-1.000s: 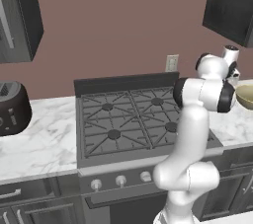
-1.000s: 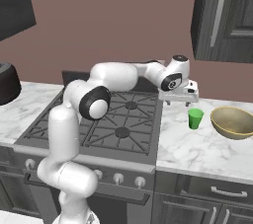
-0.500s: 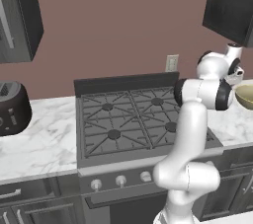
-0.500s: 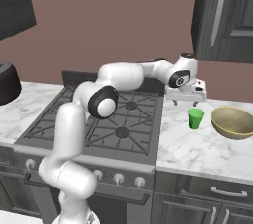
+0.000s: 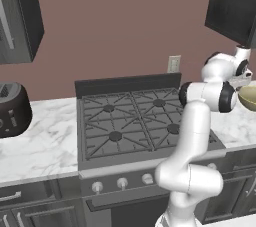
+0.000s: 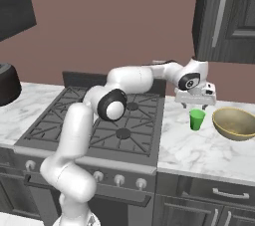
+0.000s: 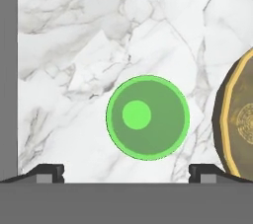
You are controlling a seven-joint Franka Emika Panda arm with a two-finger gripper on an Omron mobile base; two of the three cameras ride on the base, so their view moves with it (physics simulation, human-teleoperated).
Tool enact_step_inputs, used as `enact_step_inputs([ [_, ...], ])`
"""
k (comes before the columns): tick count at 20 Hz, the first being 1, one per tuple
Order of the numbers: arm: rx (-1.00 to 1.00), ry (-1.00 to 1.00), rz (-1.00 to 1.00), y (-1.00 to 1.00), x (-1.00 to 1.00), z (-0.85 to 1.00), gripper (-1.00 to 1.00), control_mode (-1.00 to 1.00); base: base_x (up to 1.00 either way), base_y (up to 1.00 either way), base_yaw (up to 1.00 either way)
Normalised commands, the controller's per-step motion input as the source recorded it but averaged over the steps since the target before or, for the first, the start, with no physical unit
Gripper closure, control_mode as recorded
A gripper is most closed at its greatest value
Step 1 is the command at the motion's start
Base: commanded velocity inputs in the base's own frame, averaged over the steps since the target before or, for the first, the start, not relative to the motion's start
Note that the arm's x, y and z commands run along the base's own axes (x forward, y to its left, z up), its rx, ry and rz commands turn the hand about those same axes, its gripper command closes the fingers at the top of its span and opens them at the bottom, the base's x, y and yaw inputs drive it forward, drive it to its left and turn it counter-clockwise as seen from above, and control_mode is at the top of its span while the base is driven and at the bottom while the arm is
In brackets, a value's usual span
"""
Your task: Pick the cup and bowl from the counter and place them on the counter next to the sink.
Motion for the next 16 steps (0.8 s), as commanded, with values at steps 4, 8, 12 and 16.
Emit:
enact_step_inputs([
  [4, 0.0, 0.04, 0.0, -0.01, 0.16, -0.17, -1.0, -1.0, 0.0, 0.0, 0.0],
  [8, 0.0, 0.03, 0.0, 0.0, 0.22, -0.06, -1.0, -1.0, 0.0, 0.0, 0.0],
  [12, 0.0, 0.04, 0.0, 0.0, 0.18, -0.02, -1.0, -1.0, 0.0, 0.0, 0.0],
  [16, 0.0, 0.06, 0.0, 0.0, 0.09, -0.03, -1.0, -1.0, 0.0, 0.0, 0.0],
])
